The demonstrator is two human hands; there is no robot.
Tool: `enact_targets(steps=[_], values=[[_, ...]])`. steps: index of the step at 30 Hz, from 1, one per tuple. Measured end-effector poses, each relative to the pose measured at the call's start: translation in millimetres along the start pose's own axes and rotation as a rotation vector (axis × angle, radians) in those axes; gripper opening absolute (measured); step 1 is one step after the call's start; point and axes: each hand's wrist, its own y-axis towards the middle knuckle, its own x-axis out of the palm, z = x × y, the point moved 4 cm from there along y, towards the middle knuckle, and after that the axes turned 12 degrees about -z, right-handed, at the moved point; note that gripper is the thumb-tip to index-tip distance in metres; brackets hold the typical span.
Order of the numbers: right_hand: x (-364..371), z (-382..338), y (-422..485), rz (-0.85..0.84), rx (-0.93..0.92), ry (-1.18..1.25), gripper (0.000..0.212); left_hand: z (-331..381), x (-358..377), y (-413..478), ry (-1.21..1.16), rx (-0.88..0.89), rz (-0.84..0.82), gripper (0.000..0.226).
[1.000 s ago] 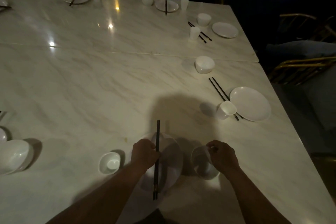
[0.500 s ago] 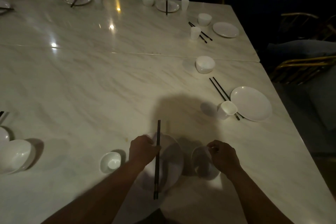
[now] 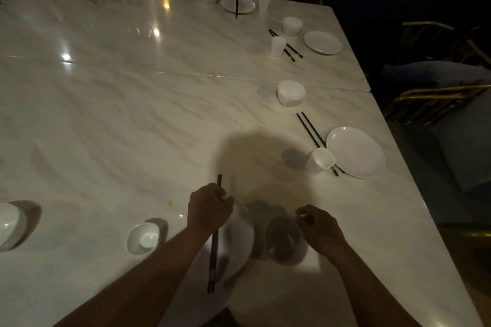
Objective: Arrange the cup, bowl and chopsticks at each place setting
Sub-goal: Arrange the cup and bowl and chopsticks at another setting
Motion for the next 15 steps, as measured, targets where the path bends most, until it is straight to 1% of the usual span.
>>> enact_targets(steps=[5,7,10,15], values=[[-28.1,31.5,1.6,0.023,0.029,-0.069,0.02,27.2,22.3,8.8,-0.041,0.042,-0.004,0.011],[-37.9,47.0,1.1,0.029,0.055,-0.071,0.021,39.5,32.4,11.0,-0.05,0.064,-0.014,0.01],[-59.6,74.7,4.4,0.04,0.084,-0.038,0.016,63.8,55.7,16.6,-0.046,0.097,-0.025,0.012],[-105.6,117.7,30.3,0.038,0.029,-0.032,0.007,101.7,101.9,34.2,-0.026,0.114,-0.045,0.014]])
